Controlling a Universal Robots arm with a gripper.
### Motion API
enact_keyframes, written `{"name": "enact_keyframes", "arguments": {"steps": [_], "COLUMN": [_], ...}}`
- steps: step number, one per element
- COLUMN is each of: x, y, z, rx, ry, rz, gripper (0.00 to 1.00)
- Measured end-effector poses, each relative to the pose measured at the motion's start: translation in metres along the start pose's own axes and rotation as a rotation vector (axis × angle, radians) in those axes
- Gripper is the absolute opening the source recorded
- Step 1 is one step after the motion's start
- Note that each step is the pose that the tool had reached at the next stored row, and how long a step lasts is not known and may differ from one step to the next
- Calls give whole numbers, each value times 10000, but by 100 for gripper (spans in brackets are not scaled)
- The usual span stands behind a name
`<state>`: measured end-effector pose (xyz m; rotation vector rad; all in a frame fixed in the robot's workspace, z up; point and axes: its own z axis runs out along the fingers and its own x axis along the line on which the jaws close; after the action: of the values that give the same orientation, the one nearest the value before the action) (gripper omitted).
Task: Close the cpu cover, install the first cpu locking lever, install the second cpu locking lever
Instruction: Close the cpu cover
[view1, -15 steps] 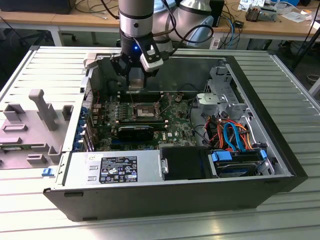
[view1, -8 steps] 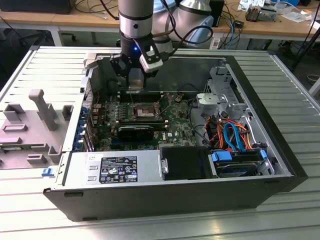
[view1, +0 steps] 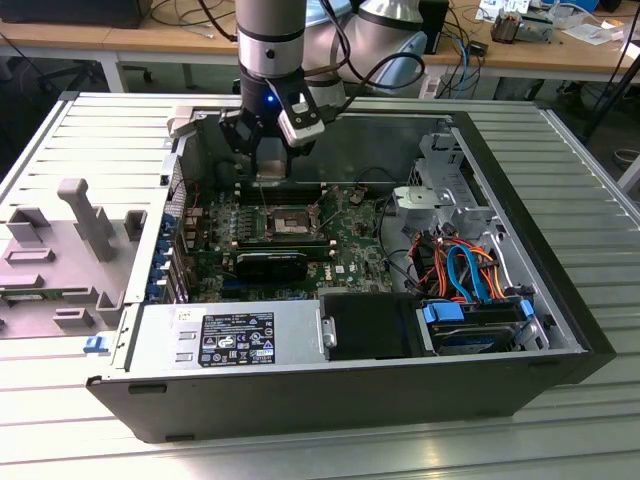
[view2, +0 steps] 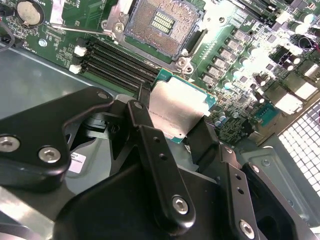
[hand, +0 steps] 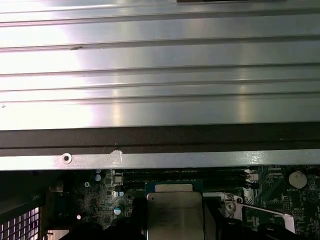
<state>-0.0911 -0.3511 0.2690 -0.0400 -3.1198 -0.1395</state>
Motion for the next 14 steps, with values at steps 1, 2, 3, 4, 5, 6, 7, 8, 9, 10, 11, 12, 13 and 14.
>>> {"name": "enact_keyframes", "arguments": {"steps": [1, 2, 3, 4, 5, 6, 7, 8, 9, 10, 11, 12, 13, 14], "x": [2, 3, 4, 5, 6, 6, 7, 7, 6, 5, 5, 7, 9, 11], "y": [0, -1, -1, -2, -2, -3, -3, -3, -3, -2, -3, -3, -4, -5], "z": [7, 12, 14, 18, 24, 28, 30, 32, 37, 45, 50, 49, 49, 52], "rx": [-2, 0, 0, 0, -2, -2, -1, 0, -4, -16, -20, -8, -3, 0], "ry": [-1, -1, 0, 0, -1, -1, -1, 0, -4, -17, -18, -8, -3, 2], "rz": [0, 0, 0, 0, -1, -1, 0, 0, -1, -3, -3, -1, -1, 0], "gripper": [55, 55, 55, 55, 55, 55, 55, 55, 55, 55, 55, 55, 55, 55]}}
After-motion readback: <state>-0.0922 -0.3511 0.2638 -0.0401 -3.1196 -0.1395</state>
